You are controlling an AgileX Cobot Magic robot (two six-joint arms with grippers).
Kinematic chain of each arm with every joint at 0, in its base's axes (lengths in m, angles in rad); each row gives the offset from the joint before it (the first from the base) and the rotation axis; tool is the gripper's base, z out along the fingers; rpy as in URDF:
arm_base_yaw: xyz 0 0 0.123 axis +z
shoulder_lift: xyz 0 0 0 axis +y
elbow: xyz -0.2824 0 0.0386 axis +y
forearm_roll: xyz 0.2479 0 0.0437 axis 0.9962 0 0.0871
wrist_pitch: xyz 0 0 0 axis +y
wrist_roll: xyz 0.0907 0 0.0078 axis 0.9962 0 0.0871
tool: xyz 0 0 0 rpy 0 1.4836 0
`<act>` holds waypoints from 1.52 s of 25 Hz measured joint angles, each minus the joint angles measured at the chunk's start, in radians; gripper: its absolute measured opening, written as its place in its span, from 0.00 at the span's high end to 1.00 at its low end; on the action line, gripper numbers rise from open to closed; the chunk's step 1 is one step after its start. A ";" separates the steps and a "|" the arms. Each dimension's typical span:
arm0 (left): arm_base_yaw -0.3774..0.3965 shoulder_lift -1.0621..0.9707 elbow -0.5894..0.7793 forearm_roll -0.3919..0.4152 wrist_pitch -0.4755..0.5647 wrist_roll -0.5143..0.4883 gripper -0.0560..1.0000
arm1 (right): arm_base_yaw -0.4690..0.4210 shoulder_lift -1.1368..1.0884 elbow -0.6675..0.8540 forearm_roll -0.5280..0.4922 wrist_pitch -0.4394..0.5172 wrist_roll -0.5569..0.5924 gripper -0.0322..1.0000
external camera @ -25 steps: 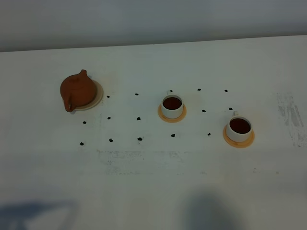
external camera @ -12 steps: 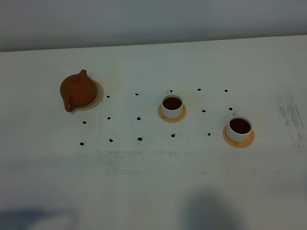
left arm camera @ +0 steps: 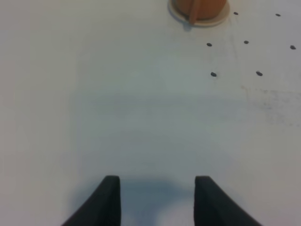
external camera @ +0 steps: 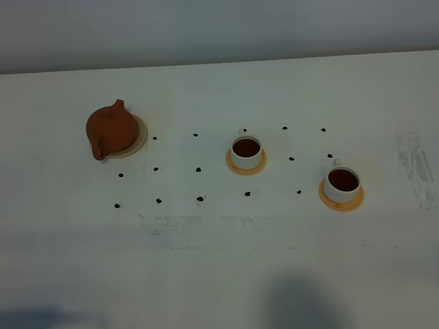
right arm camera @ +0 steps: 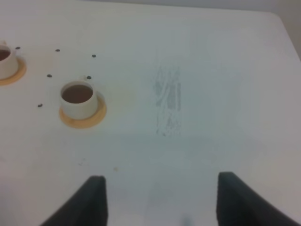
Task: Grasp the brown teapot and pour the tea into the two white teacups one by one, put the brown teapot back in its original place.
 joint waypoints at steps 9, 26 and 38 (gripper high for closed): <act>0.000 0.000 0.000 0.002 0.000 0.000 0.59 | 0.000 0.000 0.000 0.001 0.000 0.000 0.47; 0.000 0.001 0.000 0.002 0.000 0.000 0.59 | 0.000 0.000 0.000 0.001 0.000 0.000 0.47; 0.000 0.001 0.000 0.002 0.000 0.000 0.59 | 0.031 0.000 0.000 -0.003 0.000 -0.001 0.47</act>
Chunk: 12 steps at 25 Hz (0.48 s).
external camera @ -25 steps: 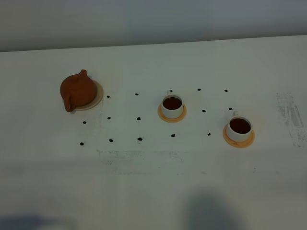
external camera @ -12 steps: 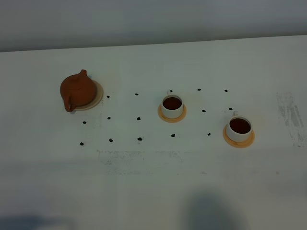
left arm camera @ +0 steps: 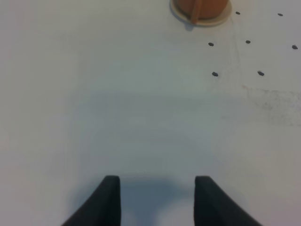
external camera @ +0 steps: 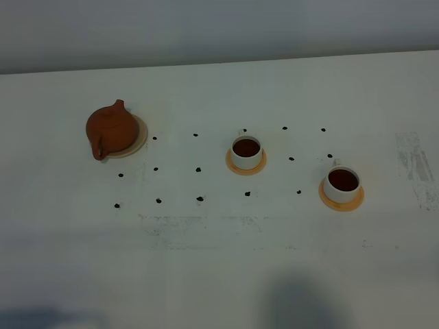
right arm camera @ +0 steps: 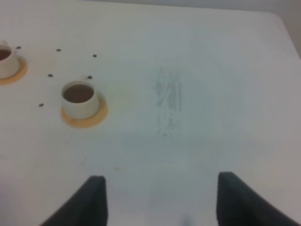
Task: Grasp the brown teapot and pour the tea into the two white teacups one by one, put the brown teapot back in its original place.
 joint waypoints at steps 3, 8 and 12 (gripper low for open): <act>0.000 0.000 0.000 0.000 0.000 0.000 0.59 | 0.063 0.000 0.000 -0.007 0.000 -0.003 0.47; 0.000 0.000 0.000 0.000 0.000 0.000 0.59 | 0.129 0.000 0.000 -0.009 0.000 -0.007 0.47; 0.000 0.000 0.000 0.000 0.000 0.000 0.59 | 0.130 0.000 0.000 -0.011 0.000 -0.010 0.47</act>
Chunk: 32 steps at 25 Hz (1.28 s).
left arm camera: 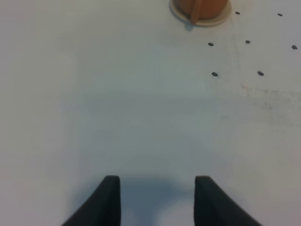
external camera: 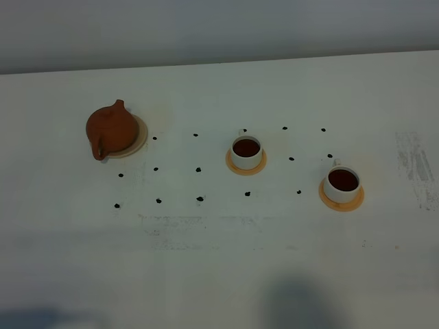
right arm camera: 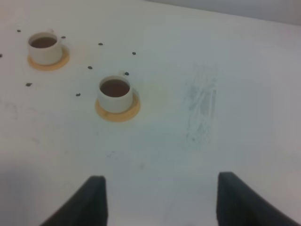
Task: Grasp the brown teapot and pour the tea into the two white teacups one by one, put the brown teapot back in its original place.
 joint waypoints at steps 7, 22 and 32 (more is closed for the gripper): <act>0.000 0.000 0.000 0.000 0.000 0.000 0.59 | 0.000 0.000 0.000 0.000 0.000 -0.001 0.47; 0.000 0.000 0.000 0.000 0.000 -0.001 0.59 | 0.000 0.000 0.000 0.000 0.000 -0.001 0.47; 0.000 0.000 0.000 0.000 0.000 -0.001 0.59 | 0.000 0.000 0.000 0.000 0.000 -0.002 0.47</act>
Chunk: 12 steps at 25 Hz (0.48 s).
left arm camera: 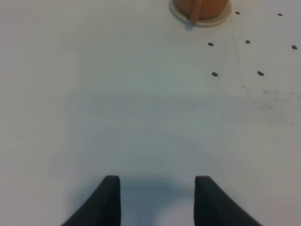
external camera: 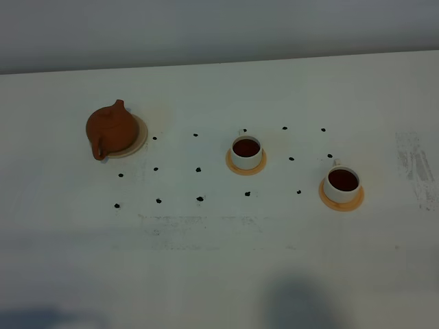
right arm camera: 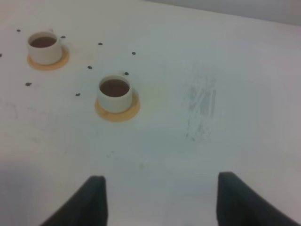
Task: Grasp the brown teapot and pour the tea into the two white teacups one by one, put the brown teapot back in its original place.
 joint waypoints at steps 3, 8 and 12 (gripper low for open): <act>0.000 0.000 0.000 0.000 0.000 0.000 0.59 | 0.000 0.000 0.000 0.000 0.000 0.001 0.47; 0.000 0.000 0.000 0.000 0.000 0.000 0.59 | 0.000 0.000 0.000 0.000 0.000 0.001 0.47; 0.000 0.000 0.000 0.000 0.000 0.000 0.59 | 0.000 0.000 0.000 0.000 0.000 0.001 0.47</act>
